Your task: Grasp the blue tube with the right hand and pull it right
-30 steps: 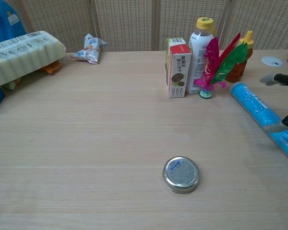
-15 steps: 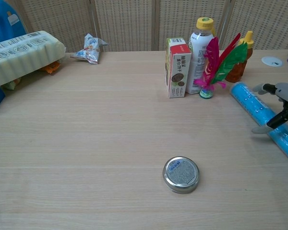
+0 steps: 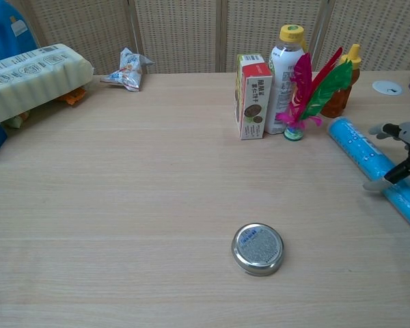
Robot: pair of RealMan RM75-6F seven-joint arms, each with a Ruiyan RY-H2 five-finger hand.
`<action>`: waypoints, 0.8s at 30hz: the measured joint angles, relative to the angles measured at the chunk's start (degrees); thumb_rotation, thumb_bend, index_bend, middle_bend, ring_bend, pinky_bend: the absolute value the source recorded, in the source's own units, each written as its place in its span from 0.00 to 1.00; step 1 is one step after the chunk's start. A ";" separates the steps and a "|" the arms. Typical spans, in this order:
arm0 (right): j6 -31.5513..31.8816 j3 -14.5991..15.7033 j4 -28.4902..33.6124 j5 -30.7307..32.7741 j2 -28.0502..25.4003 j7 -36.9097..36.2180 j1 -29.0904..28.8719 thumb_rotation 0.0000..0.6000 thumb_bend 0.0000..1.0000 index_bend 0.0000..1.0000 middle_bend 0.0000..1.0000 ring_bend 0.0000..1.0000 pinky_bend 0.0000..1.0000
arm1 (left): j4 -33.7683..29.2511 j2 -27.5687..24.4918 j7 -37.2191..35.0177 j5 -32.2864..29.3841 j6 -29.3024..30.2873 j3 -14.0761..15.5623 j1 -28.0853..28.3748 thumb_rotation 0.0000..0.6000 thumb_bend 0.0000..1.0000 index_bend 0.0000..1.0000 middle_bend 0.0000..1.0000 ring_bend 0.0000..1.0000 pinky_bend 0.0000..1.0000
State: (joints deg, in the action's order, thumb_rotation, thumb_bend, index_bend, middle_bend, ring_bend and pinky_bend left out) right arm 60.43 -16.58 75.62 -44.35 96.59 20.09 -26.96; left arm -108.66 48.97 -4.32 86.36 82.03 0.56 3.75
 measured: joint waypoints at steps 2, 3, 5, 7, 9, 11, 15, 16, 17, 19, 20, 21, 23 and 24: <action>0.22 0.17 -0.15 0.16 0.08 0.45 -0.06 1.00 0.00 0.00 0.00 0.00 0.00 | -0.04 -0.04 0.03 0.14 0.17 0.04 -0.09 1.00 0.00 0.18 0.00 0.00 0.00; 0.38 0.30 -0.44 0.26 0.21 0.80 -0.12 1.00 0.00 0.00 0.00 0.00 0.00 | -0.06 -0.06 0.04 0.22 0.22 0.08 -0.13 1.00 0.00 0.18 0.00 0.00 0.00; 0.75 0.48 -1.08 0.45 0.63 1.36 -0.22 1.00 0.00 0.00 0.00 0.00 0.00 | -0.10 -0.11 0.00 0.34 0.29 0.15 -0.19 1.00 0.00 0.18 0.00 0.00 0.00; 1.11 0.65 -1.99 0.67 1.33 1.85 -0.34 1.00 0.00 0.00 0.00 0.00 0.00 | -0.10 -0.16 -0.10 0.36 0.34 0.16 -0.22 1.00 0.00 0.18 0.00 0.00 0.00; 1.17 0.74 -2.86 0.91 1.94 2.07 -0.48 1.00 0.00 0.00 0.00 0.00 0.00 | -0.07 -0.16 -0.14 0.27 0.36 0.13 -0.23 1.00 0.00 0.18 0.00 0.00 0.00; 1.19 0.74 -3.58 0.99 2.39 2.10 -0.59 1.00 0.00 0.00 0.00 0.00 0.00 | -0.01 -0.14 0.05 0.21 0.32 0.12 -0.22 1.00 0.00 0.18 0.00 0.00 0.00; 1.13 0.70 -5.03 1.01 3.25 1.92 -0.74 1.00 0.00 0.00 0.00 0.00 0.00 | -0.04 -0.06 0.22 0.10 -0.02 0.15 -0.10 1.00 0.00 0.18 0.00 0.00 0.00; 1.14 0.68 -5.27 0.98 3.39 1.82 -0.74 1.00 0.00 0.00 0.00 0.00 0.00 | -0.05 -0.05 0.22 0.10 -0.06 0.15 -0.07 1.00 0.00 0.18 0.00 0.00 0.00; 1.17 0.65 -5.49 0.92 3.53 1.74 -0.75 1.00 0.00 0.00 0.00 0.00 0.00 | -0.04 -0.05 0.25 0.07 -0.07 0.15 -0.06 1.00 0.00 0.18 0.00 0.00 0.00; 1.29 0.60 -6.01 0.79 3.82 1.61 -0.74 1.00 0.00 0.00 0.02 0.00 0.00 | -0.06 -0.04 0.26 0.07 -0.07 0.15 -0.06 1.00 0.00 0.18 0.00 0.00 0.00; 1.35 0.54 -6.23 0.81 3.97 1.60 -0.73 1.00 0.00 0.00 0.06 0.00 0.00 | -0.07 -0.06 0.23 0.07 -0.04 0.14 -0.07 1.00 0.00 0.18 0.00 0.00 0.00; 1.41 0.45 -6.49 0.85 4.17 1.59 -0.73 1.00 0.00 0.01 0.11 0.00 0.00 | -0.06 -0.07 0.21 0.09 -0.01 0.14 -0.08 1.00 0.00 0.18 0.00 0.00 0.00; 1.44 0.28 -6.72 0.91 4.40 1.53 -0.74 1.00 0.00 0.08 0.26 0.01 0.07 | -0.05 -0.09 0.20 0.10 0.06 0.14 -0.11 1.00 0.00 0.18 0.00 0.00 0.00; 1.50 0.20 -6.89 0.93 4.53 1.52 -0.75 1.00 0.00 0.15 0.35 0.05 0.17 | -0.05 -0.10 0.19 0.11 0.10 0.14 -0.13 1.00 0.00 0.18 0.00 0.00 0.00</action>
State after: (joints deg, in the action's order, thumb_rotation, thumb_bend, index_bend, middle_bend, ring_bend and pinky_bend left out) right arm 61.93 -16.38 68.73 -43.41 101.12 21.61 -27.71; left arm -108.71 48.87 -4.13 86.47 82.12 0.71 3.62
